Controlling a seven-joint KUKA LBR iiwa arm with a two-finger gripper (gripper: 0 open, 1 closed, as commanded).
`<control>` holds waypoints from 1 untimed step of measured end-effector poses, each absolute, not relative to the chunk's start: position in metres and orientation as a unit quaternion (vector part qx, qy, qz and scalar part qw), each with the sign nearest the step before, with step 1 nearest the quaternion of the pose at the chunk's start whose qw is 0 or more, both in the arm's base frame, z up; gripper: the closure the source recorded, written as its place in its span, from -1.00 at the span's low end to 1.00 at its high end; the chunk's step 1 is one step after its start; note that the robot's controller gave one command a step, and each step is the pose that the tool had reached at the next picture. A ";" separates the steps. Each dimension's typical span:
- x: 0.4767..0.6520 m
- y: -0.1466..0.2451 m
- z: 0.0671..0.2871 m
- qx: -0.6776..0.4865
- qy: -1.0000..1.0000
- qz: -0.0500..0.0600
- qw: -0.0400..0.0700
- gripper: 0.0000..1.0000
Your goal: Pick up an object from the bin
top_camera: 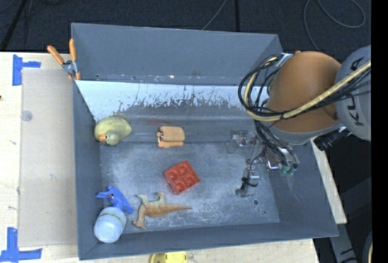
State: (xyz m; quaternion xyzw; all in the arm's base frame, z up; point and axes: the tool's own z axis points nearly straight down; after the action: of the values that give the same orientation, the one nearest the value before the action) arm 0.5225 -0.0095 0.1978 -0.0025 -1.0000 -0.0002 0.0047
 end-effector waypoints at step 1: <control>0.524 -0.009 0.202 -0.002 -1.000 0.000 0.001 -1.00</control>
Offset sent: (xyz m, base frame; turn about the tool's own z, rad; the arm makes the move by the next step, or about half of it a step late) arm 0.0288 0.0678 -0.0315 -0.0491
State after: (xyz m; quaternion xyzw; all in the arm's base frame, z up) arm 0.5238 -0.0095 0.2022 -0.0024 -1.0000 -0.0002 0.0011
